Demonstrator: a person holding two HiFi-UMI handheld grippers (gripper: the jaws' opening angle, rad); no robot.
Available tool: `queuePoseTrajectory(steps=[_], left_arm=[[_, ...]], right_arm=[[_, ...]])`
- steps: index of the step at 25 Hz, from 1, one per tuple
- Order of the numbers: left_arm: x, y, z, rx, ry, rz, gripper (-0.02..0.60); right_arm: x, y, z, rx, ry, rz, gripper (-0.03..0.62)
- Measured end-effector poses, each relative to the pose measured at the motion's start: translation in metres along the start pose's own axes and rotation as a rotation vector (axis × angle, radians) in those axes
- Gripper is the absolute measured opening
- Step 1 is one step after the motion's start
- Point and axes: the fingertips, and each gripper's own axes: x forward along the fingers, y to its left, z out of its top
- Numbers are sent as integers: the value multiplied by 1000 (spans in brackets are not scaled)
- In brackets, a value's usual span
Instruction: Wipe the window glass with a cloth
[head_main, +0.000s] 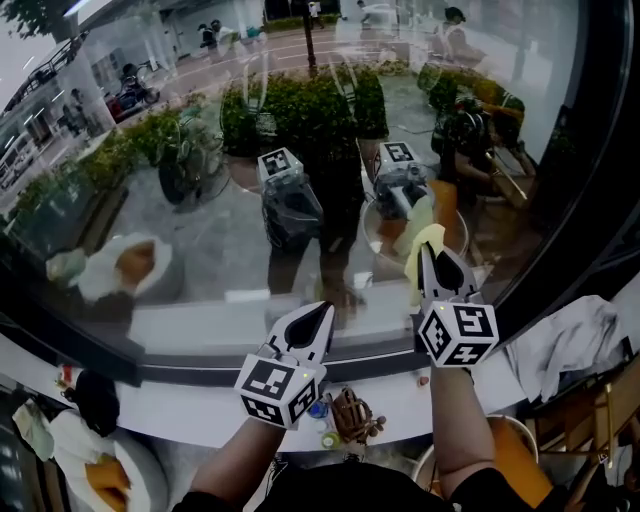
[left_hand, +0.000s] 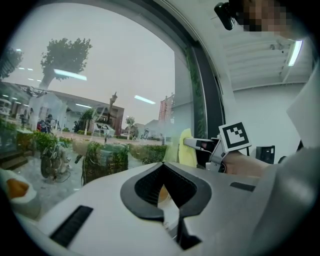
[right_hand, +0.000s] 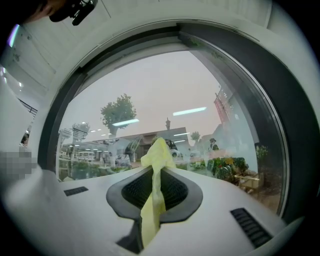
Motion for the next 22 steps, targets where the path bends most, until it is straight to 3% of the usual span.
queuePoseTrajectory(steps=[13,19,22], left_arm=[[-19,9,1,3,-5,17,8],[-44,38,6,0,-18,41,8],[-79,74,7,-4,-26,56,8]], right_arm=[[2,44,6,-10,-3,55,52],[14,90,6,-20,-9,75,52],[23,139,6,-21,-14,83,52]])
